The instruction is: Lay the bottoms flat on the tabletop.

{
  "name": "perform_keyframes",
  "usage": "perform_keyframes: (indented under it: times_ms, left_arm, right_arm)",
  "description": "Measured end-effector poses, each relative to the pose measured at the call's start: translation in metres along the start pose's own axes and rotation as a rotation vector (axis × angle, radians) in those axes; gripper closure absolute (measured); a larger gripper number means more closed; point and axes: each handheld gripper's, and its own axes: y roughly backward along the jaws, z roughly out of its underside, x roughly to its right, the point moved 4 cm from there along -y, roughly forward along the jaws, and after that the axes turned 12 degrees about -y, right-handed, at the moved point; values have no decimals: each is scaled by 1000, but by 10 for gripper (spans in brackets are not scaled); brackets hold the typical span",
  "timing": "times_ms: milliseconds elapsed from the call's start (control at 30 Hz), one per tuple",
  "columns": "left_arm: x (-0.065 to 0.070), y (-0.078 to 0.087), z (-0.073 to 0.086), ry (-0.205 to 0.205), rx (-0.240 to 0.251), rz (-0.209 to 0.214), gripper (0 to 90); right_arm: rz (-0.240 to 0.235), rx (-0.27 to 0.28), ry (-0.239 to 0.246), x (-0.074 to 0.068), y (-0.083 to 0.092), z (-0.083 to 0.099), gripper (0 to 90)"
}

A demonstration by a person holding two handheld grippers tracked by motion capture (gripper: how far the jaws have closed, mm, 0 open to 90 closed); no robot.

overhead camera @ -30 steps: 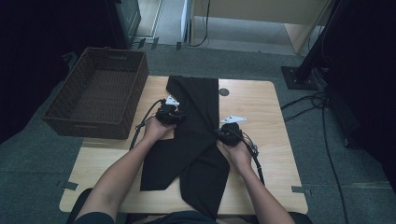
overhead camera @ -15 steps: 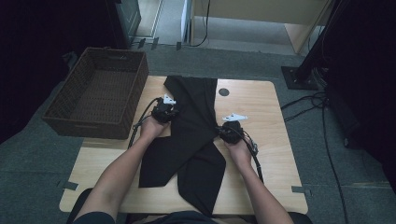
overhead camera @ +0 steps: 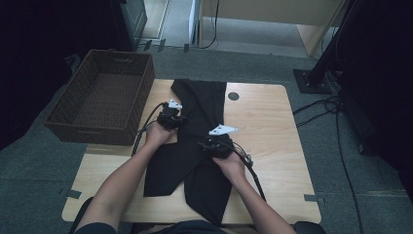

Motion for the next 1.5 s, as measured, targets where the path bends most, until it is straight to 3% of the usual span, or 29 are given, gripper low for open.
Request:
perform_keyframes:
  times_ms: [100,200,300,367,433,467,500,567,733,933,1000,1067,1167,1300,1433,1500]
  left_arm:
    - [4,3,3,0,5,23,821]
    - [8,4,6,-8,9,33,809]
    - [9,5,7,-28,15,14,810]
    - [9,5,8,-37,13,3,842]
    - [9,6,8,-37,8,-2,879]
    - [8,6,8,-48,0,-11,892]
    - [8,7,8,-46,-6,-16,899]
    - [4,9,9,-26,-16,-24,900]
    - [-7,15,15,1,-22,-58,900]
    - [-8,13,14,-5,-21,-80,897]
    - [-4,13,10,-3,-8,-72,873]
    - [0,16,3,6,40,-57,833]
    - [8,19,-4,-2,99,8,787]
    - [19,11,-2,-62,52,57,783]
    - [19,5,4,-75,17,61,805]
    - [17,4,6,-50,41,84,808]
  right_arm:
    - [-3,-36,8,-2,-13,8,532]
    - [8,-30,32,-3,-16,9,520]
    - [34,-20,77,-4,-17,10,547]
    - [49,-10,108,-5,-18,10,631]
    - [50,-18,95,-7,-16,10,816]
    - [44,-34,91,-8,-15,11,885]
    - [44,-52,87,-9,-13,12,899]
    - [29,-73,84,-12,-7,14,900]
    - [-2,-59,65,-11,20,23,900]
    - [10,-80,56,-1,38,41,900]
    - [18,-89,48,3,35,46,900]
    - [11,-72,43,4,33,46,900]
    - [9,-52,33,5,30,45,898]
    - [8,-39,32,8,26,41,893]
    - [10,-36,27,8,24,39,840]
    - [25,-42,47,6,27,37,775]
